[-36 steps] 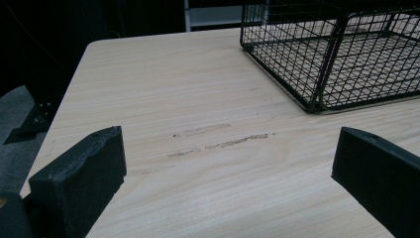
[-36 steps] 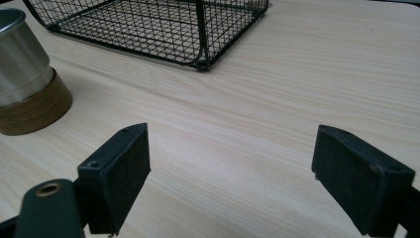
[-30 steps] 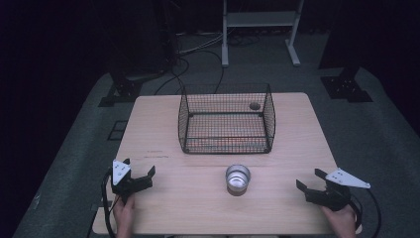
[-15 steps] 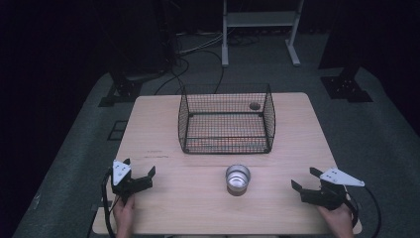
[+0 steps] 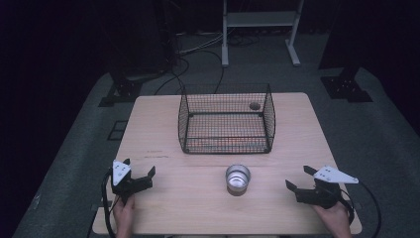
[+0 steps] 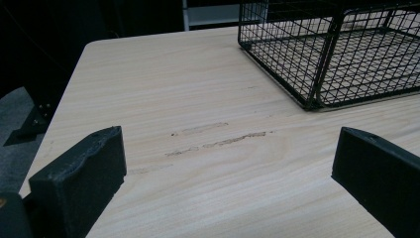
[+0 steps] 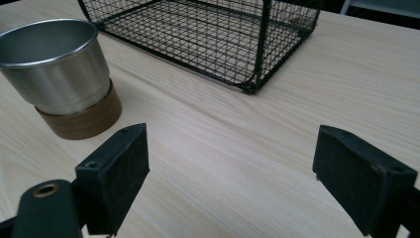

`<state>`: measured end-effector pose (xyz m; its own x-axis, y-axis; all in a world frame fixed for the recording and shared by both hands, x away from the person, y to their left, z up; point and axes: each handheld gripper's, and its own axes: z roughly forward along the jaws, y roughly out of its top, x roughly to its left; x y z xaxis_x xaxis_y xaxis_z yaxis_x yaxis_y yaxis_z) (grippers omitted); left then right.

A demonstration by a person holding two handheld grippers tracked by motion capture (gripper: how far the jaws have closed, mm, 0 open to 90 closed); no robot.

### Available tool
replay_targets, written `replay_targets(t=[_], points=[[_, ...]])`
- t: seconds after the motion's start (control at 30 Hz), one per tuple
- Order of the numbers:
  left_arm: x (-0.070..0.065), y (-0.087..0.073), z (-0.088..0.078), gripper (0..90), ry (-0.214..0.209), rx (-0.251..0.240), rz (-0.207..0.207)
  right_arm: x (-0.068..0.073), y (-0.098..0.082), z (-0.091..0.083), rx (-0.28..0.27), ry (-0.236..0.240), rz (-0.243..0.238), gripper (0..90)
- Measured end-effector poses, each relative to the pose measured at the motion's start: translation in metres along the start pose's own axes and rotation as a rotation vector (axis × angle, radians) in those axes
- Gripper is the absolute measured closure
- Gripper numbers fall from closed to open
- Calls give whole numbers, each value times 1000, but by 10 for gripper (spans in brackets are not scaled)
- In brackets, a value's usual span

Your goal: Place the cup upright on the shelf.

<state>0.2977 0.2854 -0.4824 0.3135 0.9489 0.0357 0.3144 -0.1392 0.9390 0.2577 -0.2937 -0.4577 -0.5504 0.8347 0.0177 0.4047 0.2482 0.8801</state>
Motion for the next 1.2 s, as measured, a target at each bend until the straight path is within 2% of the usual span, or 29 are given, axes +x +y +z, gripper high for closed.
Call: replay_targets(t=[0.57,1.2], points=[[0,0,0,0,-1,-1,-1,20,11,7,16,69,-56,136],[0,0,0,0,-1,-2,0,42,21,14,40,125,-114,128]])
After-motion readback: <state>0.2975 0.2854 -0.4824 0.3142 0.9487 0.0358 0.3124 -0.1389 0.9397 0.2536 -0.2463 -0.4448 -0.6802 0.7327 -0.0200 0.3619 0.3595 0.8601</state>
